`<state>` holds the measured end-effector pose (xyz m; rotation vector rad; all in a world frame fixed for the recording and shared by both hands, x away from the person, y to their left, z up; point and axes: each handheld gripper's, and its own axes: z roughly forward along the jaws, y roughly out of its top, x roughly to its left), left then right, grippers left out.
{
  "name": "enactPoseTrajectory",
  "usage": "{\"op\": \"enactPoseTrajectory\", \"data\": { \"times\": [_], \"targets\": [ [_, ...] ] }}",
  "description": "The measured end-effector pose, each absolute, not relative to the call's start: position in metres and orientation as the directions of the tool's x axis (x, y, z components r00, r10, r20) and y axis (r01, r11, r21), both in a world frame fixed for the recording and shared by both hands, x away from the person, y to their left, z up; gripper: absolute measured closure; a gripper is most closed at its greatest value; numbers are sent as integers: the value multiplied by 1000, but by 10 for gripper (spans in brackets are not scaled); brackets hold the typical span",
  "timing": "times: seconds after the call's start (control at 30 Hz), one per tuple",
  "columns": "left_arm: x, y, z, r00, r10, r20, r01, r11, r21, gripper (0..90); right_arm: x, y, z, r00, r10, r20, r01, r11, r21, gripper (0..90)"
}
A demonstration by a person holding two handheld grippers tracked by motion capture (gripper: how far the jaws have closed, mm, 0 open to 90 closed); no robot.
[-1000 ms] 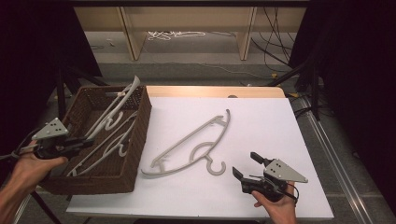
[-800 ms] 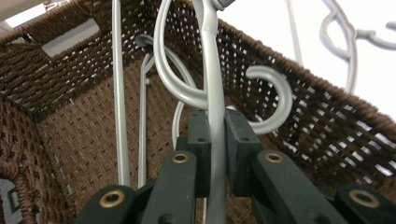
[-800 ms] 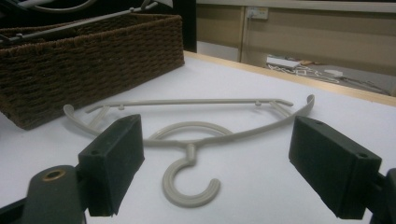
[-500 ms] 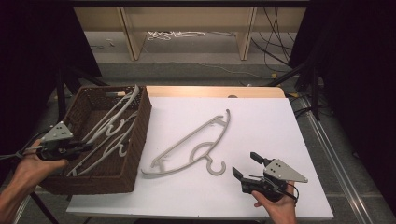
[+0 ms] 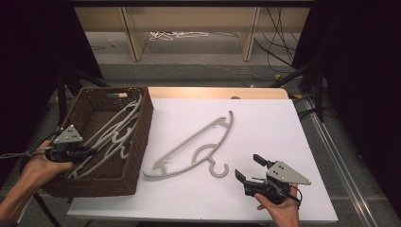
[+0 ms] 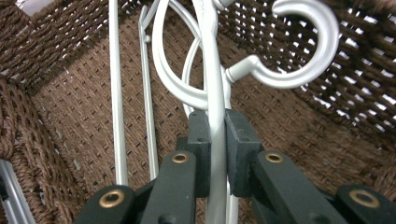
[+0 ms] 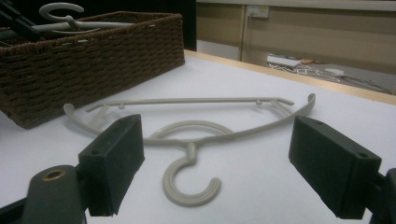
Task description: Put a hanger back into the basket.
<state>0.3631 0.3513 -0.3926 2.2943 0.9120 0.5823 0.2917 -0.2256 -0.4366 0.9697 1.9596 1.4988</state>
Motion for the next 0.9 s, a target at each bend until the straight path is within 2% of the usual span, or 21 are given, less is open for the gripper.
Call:
{"op": "enactPoseTrajectory", "data": {
  "times": [0.13,0.27,0.33,0.4,0.43,0.57,0.6,0.73,0.83,0.9],
  "targets": [
    [364,349,-396,662,732,161,483,-580,655,818,292,-223,-437,-639,768,49,232,133,964,189],
    [366,345,-396,682,706,192,487,-634,601,818,291,-224,-436,-636,770,49,239,136,961,190],
    [371,344,-397,690,691,217,455,-647,612,817,292,-225,-436,-633,773,39,240,148,959,189],
    [372,343,-398,682,705,196,486,-636,599,817,291,-225,-436,-634,772,41,240,145,960,190],
    [376,343,-397,700,678,225,452,-664,596,817,292,-224,-436,-637,769,46,241,142,960,190],
    [382,343,-399,715,667,210,469,-680,564,816,292,-225,-436,-633,773,41,240,145,960,190],
    [383,344,-394,733,659,166,507,-693,512,816,292,-225,-436,-630,775,41,236,140,962,190],
    [384,344,-398,717,673,182,505,-681,530,815,292,-225,-436,-635,771,41,239,146,960,190],
    [385,342,-398,741,649,174,512,-713,479,809,292,-224,-436,-638,768,48,230,131,964,190],
    [387,342,-403,729,664,167,521,-696,495,792,292,-224,-436,-638,769,48,231,132,964,190]
  ]
}}
